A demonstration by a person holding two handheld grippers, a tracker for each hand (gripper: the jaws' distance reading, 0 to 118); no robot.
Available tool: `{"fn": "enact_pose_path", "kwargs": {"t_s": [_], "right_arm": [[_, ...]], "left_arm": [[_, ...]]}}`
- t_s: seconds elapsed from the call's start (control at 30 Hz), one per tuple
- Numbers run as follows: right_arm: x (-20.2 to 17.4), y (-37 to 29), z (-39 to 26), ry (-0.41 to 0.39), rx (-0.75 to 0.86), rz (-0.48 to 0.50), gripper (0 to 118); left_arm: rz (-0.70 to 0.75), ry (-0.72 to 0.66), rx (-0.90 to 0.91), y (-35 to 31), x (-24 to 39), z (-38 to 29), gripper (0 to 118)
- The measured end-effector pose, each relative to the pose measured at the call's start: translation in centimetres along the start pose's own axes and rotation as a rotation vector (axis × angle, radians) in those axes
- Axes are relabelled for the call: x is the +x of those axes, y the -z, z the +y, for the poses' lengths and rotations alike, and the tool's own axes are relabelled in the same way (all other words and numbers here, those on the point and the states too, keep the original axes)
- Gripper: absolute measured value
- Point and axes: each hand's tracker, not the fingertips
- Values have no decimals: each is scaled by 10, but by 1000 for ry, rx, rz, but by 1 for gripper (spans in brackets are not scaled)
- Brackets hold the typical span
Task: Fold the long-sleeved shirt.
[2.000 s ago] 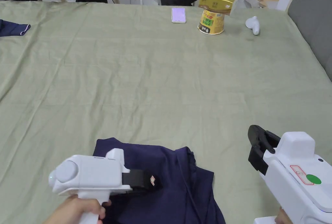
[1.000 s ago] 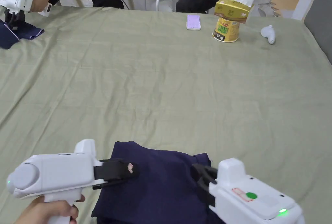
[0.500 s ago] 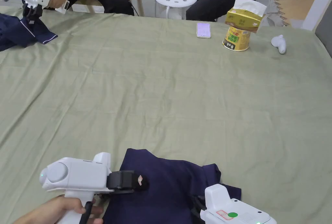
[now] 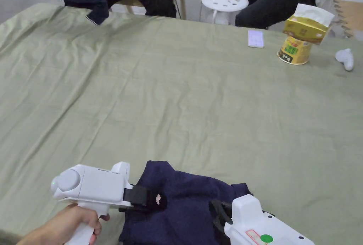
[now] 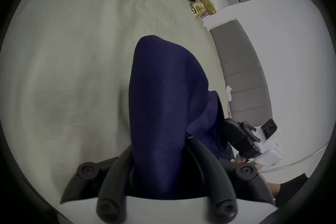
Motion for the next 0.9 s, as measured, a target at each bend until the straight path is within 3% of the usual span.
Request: {"fn": "enact_pose_path", "kwargs": {"t_s": [0.37, 0.57, 0.67, 0.77, 0.8, 0.87, 0.9], "right_arm": [[-125, 114, 83, -168, 47, 245, 0], [-193, 186, 112, -272, 21, 310, 0], [-212, 210, 120, -293, -3, 319, 0], [-215, 216, 123, -279, -18, 325, 0], [-213, 216, 123, -257, -24, 337, 0], [-209, 211, 122, -239, -20, 340, 0], [-208, 209, 121, -229, -22, 341, 0]], "left_arm": [[308, -32, 180, -174, -83, 49, 23], [418, -256, 228, -252, -153, 84, 24], [493, -292, 259, -264, -173, 86, 27], [480, -324, 271, -260, -185, 78, 45], [533, -339, 279, -257, -187, 75, 57], [667, -300, 222, -249, -182, 70, 96], [696, -254, 212, -248, -177, 67, 104]]}}
